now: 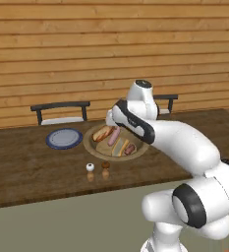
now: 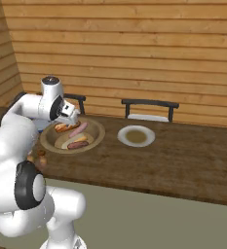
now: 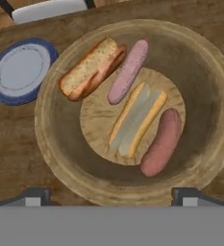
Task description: Place one bun and one sausage from the bowl on each plate.
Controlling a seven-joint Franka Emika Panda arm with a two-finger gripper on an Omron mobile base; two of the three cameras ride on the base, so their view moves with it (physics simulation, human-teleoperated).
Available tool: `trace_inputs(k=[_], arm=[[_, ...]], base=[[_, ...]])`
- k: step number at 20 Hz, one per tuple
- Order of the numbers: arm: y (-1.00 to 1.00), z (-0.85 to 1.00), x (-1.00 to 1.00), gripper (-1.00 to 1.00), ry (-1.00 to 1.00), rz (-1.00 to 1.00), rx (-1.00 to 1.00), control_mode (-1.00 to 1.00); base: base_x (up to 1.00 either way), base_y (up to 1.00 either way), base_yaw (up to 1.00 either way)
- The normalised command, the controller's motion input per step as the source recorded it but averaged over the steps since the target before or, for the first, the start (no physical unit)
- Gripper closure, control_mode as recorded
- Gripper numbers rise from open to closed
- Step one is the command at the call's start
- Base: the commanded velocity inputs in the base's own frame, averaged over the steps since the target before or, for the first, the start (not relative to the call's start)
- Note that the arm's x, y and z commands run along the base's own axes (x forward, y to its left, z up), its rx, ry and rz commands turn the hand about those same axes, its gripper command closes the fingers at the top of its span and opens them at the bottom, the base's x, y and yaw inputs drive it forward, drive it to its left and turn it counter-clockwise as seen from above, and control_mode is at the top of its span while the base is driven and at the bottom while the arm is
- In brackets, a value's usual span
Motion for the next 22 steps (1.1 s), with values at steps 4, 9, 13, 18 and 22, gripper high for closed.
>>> trace_inputs(k=[4,9,13,18,22], arm=[[0.41,-0.44,0.59,-1.00,0.00,-0.28,0.00,-1.00],[0.16,-0.59,0.60,-1.00,0.00,-0.24,0.08,-1.00],[0.11,-0.49,0.60,-1.00,0.00,-0.20,0.12,-1.00],[0.18,-0.24,0.45,-1.00,0.00,-0.16,0.08,-1.00],[0.06,-0.09,0.31,-1.00,0.00,-0.14,0.05,-1.00]], base=[[0.00,0.00,0.00],[0.00,0.00,0.00],[0.00,0.00,0.00],[0.00,0.00,0.00],[0.00,0.00,0.00]])
